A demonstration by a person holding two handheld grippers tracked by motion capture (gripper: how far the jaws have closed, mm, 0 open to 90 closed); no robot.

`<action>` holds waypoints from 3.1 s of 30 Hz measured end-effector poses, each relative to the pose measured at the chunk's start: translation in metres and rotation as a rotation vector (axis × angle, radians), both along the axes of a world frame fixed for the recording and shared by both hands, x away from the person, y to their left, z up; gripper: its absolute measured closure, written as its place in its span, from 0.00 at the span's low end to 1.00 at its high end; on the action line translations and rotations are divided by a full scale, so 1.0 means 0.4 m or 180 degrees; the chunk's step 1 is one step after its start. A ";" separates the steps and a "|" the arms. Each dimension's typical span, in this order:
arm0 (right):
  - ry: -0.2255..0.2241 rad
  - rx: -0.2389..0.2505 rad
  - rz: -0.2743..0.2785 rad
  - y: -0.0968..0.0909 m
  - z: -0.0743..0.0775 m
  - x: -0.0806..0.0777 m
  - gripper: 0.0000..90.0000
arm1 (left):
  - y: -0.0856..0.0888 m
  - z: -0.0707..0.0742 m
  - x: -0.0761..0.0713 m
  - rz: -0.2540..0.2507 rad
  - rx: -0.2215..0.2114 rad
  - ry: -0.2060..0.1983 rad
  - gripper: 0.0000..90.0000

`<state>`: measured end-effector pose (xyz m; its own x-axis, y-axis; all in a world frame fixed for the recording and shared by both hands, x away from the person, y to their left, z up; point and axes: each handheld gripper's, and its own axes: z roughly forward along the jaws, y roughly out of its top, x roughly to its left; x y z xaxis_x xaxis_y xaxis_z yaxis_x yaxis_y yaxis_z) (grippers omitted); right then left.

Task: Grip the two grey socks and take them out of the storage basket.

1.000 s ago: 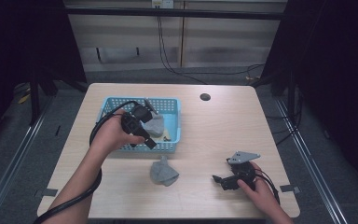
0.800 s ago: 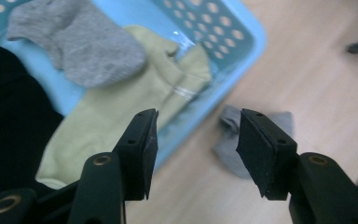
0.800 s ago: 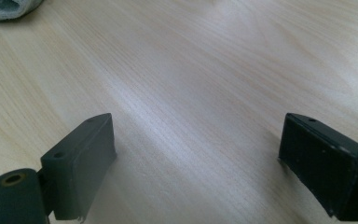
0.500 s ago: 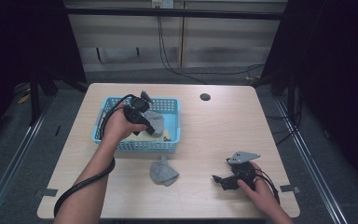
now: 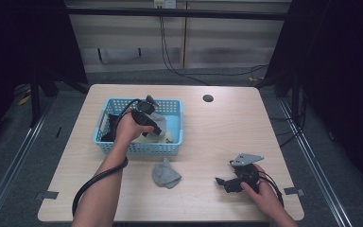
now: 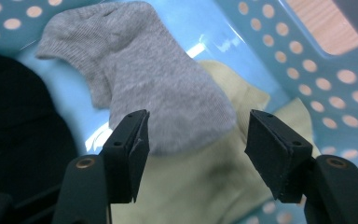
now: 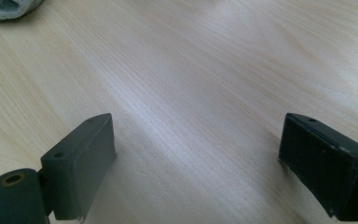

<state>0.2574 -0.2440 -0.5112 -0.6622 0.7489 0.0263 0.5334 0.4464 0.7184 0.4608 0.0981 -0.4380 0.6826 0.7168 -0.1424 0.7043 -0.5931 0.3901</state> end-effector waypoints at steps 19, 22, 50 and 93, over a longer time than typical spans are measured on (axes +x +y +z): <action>0.0008 0.0005 -0.0006 0.000 0.000 0.000 0.11 | 0.054 0.049 -0.020 0.0028 0.0169 0.0450 1.00; 0.0008 0.0004 -0.0007 0.000 0.000 0.000 0.11 | 0.090 0.084 -0.034 0.0060 0.0212 0.0421 1.00; 0.0014 0.0004 -0.0002 0.002 0.000 0.002 0.11 | 0.107 -0.017 0.014 0.0514 0.0239 0.0291 0.34; 0.0030 0.0011 -0.0019 0.003 0.001 0.000 0.11 | 0.094 0.199 -0.048 0.0029 0.0148 0.0417 0.94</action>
